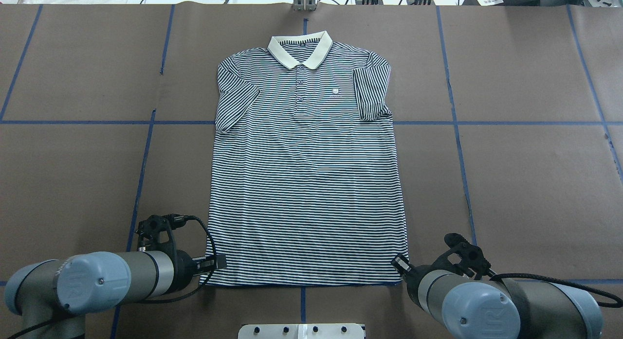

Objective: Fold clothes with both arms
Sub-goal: 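Grasp both hem corners nearest the robot with both grippers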

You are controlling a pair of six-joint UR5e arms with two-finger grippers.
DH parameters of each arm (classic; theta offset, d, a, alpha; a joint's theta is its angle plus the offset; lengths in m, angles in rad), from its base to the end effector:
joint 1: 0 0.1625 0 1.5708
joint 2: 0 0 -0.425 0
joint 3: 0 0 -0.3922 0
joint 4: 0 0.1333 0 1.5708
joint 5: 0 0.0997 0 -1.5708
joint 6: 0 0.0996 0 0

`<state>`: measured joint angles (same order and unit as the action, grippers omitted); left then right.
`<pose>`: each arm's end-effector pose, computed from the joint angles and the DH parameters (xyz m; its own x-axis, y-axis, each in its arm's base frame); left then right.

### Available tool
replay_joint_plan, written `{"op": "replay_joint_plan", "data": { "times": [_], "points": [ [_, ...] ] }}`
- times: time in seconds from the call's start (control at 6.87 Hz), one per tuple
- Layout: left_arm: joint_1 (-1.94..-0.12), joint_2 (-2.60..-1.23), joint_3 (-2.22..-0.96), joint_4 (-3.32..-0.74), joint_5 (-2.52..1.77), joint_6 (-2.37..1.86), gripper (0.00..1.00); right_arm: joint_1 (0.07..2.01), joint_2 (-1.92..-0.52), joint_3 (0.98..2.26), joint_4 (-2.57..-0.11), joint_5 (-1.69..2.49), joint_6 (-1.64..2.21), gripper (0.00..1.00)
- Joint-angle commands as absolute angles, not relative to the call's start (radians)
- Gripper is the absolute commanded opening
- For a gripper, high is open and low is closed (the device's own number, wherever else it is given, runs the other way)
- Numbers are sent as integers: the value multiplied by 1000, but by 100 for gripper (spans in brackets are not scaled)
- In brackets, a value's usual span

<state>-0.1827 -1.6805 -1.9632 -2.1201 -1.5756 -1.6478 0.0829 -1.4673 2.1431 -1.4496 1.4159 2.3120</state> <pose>0.4934 -0.2262 0.3591 0.4730 -0.1656 -0.8654 0.2146 0.9743 -0.0692 -0.4760 -0.1887 0.3374 0.3843 0.7013 0.6004 -0.6117 0.6805 -0.4034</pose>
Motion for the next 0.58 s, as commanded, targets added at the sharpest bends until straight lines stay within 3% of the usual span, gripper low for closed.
{"op": "replay_joint_plan", "data": {
  "times": [0.0,0.29,0.44],
  "points": [
    [-158,-1669,-1965,-2109,-1571,-1689,72,80,-1465,2138,-1450,1416,2313,0],
    [-158,-1669,-1973,-2108,-1574,-1690,65,80,-1465,2138,-1450,1416,2313,0],
    [-158,-1669,-1982,-2106,-1574,-1690,36,80,-1465,2138,-1450,1416,2313,0]
  ]
}}
